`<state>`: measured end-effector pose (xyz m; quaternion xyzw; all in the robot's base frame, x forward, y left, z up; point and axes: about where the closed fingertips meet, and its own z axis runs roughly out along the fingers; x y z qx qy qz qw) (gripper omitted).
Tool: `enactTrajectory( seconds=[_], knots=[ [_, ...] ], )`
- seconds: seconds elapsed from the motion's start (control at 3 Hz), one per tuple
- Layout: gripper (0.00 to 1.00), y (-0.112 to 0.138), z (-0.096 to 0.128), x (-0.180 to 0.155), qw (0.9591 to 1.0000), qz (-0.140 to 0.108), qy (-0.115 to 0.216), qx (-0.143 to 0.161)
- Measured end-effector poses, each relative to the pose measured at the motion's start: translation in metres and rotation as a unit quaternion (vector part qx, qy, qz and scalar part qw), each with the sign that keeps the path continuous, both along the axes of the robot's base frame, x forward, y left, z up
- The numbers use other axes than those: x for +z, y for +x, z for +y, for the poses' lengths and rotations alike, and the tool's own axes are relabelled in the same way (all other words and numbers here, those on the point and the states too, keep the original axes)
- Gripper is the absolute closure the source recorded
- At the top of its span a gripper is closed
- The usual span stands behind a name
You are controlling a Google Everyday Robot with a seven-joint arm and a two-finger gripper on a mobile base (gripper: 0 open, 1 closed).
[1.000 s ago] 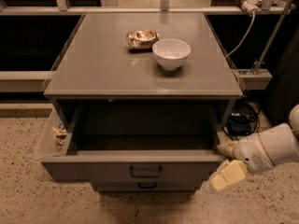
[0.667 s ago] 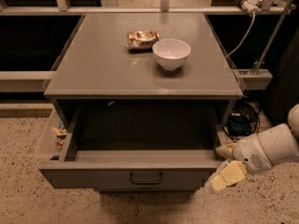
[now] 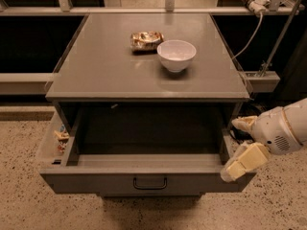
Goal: Open top drawer
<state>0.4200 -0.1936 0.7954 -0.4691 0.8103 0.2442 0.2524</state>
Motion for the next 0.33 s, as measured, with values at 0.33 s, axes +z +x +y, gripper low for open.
enactTrajectory(
  seconds=[0.33],
  knots=[
    [0.0, 0.0, 0.0, 0.0, 1.0, 0.0, 0.0, 0.0]
  ],
)
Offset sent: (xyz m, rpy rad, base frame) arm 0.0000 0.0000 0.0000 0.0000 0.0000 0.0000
